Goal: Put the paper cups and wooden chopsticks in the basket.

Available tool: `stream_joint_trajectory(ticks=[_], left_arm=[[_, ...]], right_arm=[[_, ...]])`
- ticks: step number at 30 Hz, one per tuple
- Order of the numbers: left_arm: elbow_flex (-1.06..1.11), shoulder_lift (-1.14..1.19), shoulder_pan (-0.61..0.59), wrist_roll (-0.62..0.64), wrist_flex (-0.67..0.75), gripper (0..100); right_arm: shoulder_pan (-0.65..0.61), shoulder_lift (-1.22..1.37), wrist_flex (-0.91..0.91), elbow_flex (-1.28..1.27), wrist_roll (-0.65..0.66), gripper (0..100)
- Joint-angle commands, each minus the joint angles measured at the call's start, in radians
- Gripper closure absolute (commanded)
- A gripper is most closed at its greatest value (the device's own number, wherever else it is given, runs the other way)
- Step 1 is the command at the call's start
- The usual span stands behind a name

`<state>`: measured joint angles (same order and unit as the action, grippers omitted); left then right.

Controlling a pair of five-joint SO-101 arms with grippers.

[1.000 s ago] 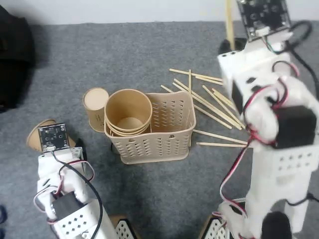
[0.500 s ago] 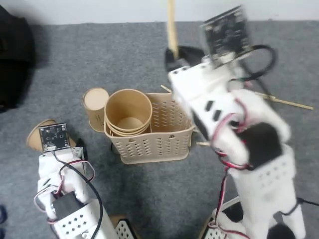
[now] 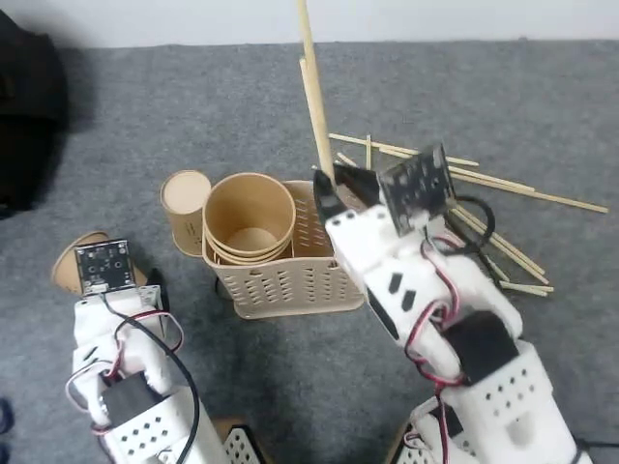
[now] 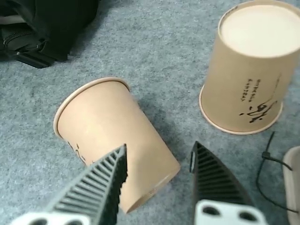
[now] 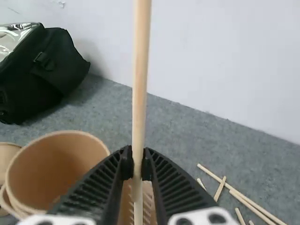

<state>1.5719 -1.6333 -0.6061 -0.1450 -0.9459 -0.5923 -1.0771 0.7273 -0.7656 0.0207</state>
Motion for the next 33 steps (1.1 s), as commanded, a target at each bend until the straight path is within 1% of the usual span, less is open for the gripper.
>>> stream_joint_trajectory(ticks=[1, 3, 7, 13, 16, 22, 25, 31, 33], left_arm=[[-0.005, -0.015, 0.009, 0.003, 0.021, 79], [-0.005, -0.015, 0.009, 0.003, 0.021, 79], [-0.005, -0.015, 0.009, 0.003, 0.021, 79], [-0.005, -0.015, 0.009, 0.003, 0.021, 79], [-0.005, -0.015, 0.009, 0.003, 0.023, 79], [-0.005, -0.015, 0.009, 0.003, 0.023, 79], [-0.005, -0.015, 0.009, 0.003, 0.023, 79], [-0.005, -0.015, 0.009, 0.003, 0.023, 79], [-0.005, -0.015, 0.009, 0.003, 0.023, 79]], right_arm=[[-0.005, -0.076, -0.028, -0.048, 0.023, 99.1], [-0.004, -0.093, -0.028, -0.084, 0.026, 99.1], [-0.008, -0.108, -0.030, -0.153, 0.100, 99.1], [-0.008, -0.108, -0.030, -0.229, 0.175, 99.1], [-0.007, -0.108, -0.030, -0.276, 0.184, 99.1], [-0.002, -0.108, -0.120, -0.381, 0.186, 99.1], [-0.002, -0.108, -0.125, -0.391, 0.186, 98.7], [-0.002, -0.108, -0.117, -0.391, 0.186, 87.6], [-0.002, -0.108, -0.117, -0.391, 0.186, 86.9]])
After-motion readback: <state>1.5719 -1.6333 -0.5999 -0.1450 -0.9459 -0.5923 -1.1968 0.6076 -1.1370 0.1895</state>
